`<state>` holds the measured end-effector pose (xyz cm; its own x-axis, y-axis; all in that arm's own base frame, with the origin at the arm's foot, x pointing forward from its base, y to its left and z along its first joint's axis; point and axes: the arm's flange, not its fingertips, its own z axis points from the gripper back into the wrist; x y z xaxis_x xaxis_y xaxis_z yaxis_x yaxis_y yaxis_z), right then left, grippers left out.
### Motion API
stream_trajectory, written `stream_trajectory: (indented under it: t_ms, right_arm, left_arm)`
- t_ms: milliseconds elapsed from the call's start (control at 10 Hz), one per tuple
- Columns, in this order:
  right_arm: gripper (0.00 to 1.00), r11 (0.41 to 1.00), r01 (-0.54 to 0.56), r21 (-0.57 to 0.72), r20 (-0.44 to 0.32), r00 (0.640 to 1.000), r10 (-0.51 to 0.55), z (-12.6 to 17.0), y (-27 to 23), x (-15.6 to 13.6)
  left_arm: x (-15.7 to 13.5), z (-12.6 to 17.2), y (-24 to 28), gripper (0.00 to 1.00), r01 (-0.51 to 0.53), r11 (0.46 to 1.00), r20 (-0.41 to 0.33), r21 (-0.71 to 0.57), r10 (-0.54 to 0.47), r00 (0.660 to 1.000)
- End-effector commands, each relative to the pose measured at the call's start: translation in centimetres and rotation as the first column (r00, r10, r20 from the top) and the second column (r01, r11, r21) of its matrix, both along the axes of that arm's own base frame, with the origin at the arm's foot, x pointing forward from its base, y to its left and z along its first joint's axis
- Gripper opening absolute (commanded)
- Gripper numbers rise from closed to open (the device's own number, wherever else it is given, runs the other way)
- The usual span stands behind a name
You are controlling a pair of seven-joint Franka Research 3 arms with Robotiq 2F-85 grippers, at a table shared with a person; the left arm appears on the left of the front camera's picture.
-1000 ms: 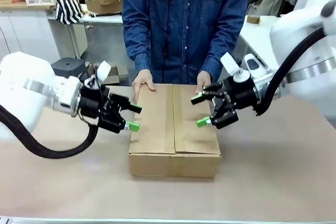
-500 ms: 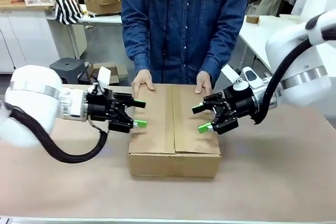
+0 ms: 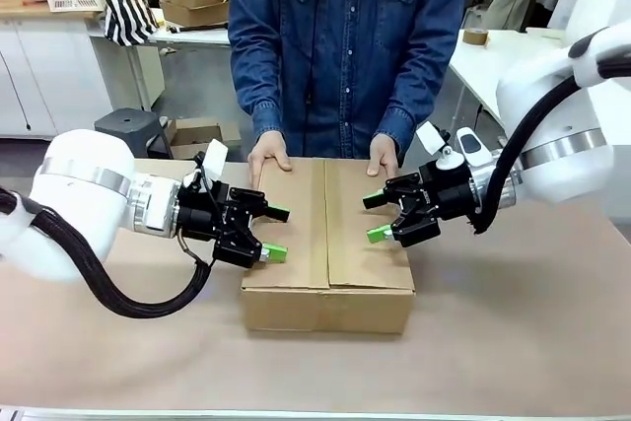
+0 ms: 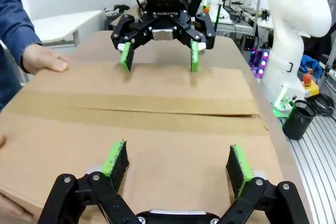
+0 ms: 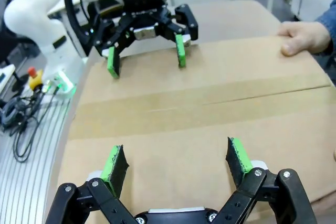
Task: Pack the gift set into the box.
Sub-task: Press and hold the closed box until the human finishes sealing it.
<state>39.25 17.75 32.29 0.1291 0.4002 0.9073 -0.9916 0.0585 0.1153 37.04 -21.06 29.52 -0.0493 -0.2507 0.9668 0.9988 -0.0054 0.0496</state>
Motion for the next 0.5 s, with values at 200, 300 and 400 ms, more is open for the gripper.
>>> stream_trajectory:
  t_ms: [200, 300, 400]
  right_arm:
    - [1.0, 0.999, -0.031, -0.024, -0.028, 0.999, 0.031, -2.5, 0.7, 0.1]
    - [1.0, 0.998, -0.054, -0.045, -0.041, 0.998, 0.052, -2.8, 0.7, -0.2]
    - [1.0, 0.998, -0.053, -0.043, -0.052, 0.997, 0.05, -3.1, 0.3, -0.4]
  left_arm:
    - [0.2, -0.8, -0.2, 1.0, -0.002, 0.999, -0.022, 0.032, 0.002, 1.0]
    - [0.2, -0.9, -0.2, 1.0, -0.001, 0.999, -0.021, 0.041, 0.002, 1.0]
    - [0.2, -0.9, -0.2, 1.0, -0.001, 0.999, -0.02, 0.04, 0.002, 1.0]
